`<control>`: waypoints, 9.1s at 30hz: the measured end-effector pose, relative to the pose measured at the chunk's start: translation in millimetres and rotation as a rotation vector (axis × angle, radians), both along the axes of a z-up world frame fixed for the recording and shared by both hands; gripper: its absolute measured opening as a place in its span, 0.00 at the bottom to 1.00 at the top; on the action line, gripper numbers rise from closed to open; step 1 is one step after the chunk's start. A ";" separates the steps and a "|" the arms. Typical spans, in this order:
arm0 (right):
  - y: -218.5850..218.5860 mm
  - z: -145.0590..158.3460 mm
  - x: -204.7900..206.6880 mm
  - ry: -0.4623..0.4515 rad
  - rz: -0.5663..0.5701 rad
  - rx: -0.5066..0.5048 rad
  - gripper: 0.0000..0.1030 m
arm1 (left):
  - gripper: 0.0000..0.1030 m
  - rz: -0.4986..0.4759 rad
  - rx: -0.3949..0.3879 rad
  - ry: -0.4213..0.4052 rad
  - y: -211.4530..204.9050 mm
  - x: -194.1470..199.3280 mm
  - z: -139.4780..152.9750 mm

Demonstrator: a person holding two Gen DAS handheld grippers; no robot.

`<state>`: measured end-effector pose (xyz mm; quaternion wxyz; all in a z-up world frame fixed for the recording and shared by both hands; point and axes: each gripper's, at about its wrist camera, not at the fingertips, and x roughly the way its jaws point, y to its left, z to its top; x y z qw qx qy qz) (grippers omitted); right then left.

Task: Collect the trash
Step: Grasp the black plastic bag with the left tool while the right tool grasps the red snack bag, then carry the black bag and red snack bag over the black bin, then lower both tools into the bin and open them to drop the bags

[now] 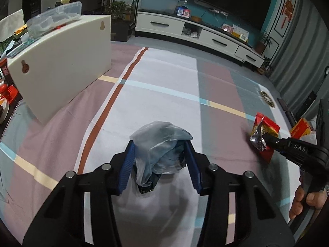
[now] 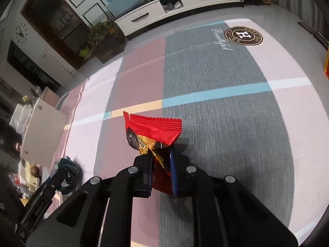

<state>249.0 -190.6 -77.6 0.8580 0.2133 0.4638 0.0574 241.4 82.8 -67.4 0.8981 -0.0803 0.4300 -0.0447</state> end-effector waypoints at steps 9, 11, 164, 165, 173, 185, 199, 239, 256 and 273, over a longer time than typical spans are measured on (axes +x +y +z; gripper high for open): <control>-13.6 19.6 -80.6 -0.064 0.051 0.024 0.14 | 0.48 -0.038 -0.003 -0.023 -5.5 -68.0 26.3; -16.7 23.6 -101.1 -0.074 0.055 -0.001 0.14 | 0.48 -0.042 0.007 -0.008 -9.3 -83.7 26.9; -311.6 -3.4 -301.3 -0.090 -0.513 -0.145 0.18 | 0.51 -0.878 0.304 -0.042 -493.4 -173.8 0.7; -311.4 -3.4 -301.2 -0.089 -0.513 -0.145 0.18 | 0.51 -0.880 0.306 -0.041 -493.9 -173.7 0.4; -309.1 -4.8 -298.6 -0.080 -0.507 -0.156 0.18 | 0.52 -0.891 0.317 -0.039 -496.3 -174.6 -0.9; -308.4 -8.8 -296.0 -0.065 -0.492 -0.165 0.19 | 0.52 -0.907 0.333 -0.039 -500.0 -174.4 -4.1; -308.8 -9.3 -288.6 -0.036 -0.475 -0.169 0.24 | 0.52 -0.928 0.358 -0.032 -501.9 -175.5 -8.4; -314.7 -13.2 -286.4 -0.003 -0.482 -0.169 0.38 | 0.56 -0.936 0.359 -0.025 -502.2 -171.3 -13.3; -313.8 -7.4 -286.9 -0.008 -0.498 -0.192 0.50 | 0.60 -0.917 0.344 -0.032 -498.8 -169.5 -9.1; -308.0 3.2 -286.7 -0.025 -0.503 -0.196 0.50 | 0.65 -0.903 0.326 -0.043 -494.3 -169.0 -2.0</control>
